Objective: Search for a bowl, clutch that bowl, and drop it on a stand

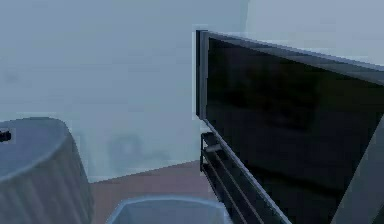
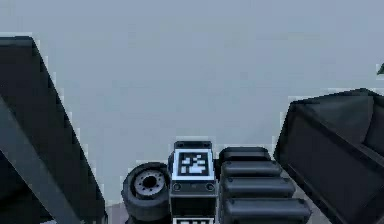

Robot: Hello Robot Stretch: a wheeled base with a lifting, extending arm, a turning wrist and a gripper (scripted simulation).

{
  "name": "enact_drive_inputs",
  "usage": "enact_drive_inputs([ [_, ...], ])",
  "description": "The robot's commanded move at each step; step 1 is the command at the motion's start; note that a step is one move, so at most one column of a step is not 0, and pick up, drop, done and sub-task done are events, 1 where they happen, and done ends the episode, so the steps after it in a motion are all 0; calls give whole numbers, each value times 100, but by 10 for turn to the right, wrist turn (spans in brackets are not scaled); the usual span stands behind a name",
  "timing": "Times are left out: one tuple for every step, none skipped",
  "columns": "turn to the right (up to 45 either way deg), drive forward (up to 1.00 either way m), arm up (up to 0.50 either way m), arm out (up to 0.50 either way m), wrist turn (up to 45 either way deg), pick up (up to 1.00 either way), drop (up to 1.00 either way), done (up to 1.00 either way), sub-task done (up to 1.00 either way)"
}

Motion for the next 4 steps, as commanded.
enact_drive_inputs([
  [270,0,0,0,0,0,0,0,0],
  [0,25,0,0,0,0,0,0,0],
  [-450,0,0,0,0,0,0,0,0],
  [-450,0,0,0,0,0,0,0,0],
])
